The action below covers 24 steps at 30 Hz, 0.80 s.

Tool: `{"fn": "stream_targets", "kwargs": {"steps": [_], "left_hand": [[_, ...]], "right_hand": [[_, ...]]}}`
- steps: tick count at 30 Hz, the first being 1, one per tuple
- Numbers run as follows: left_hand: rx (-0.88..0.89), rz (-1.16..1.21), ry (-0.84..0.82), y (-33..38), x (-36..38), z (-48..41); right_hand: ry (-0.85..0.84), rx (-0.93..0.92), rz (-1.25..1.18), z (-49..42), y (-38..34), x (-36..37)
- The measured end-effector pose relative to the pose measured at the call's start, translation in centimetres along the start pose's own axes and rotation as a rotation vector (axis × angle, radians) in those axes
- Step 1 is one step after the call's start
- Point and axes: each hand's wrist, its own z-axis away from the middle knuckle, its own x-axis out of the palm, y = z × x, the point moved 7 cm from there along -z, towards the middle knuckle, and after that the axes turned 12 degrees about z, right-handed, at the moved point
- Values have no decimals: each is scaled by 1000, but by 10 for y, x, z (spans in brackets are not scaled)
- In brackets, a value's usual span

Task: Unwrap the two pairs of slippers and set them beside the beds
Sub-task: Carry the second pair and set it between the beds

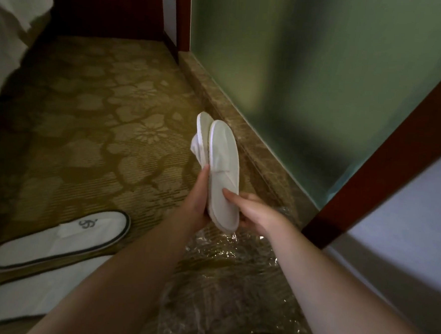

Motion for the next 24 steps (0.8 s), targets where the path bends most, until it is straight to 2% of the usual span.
{"fn": "stream_targets", "kwargs": {"steps": [6,10,17,21,24], "left_hand": [[26,17,0,16,-11,-8],[48,-11,49,22,-27,-13],[90,-99,90,41,-54,-8],[85,-390,268,45,-83,-4],[225,-655,359,56,-100,-1]], "right_hand": [[-38,-21,-74,-2,-9,7],[38,-22,-33,-9,-15,19],[127,-92,-321,-14,-25,28],[9,-113,-269,-17,-22,44],[8,-78,-131,-22,-19,51]]}}
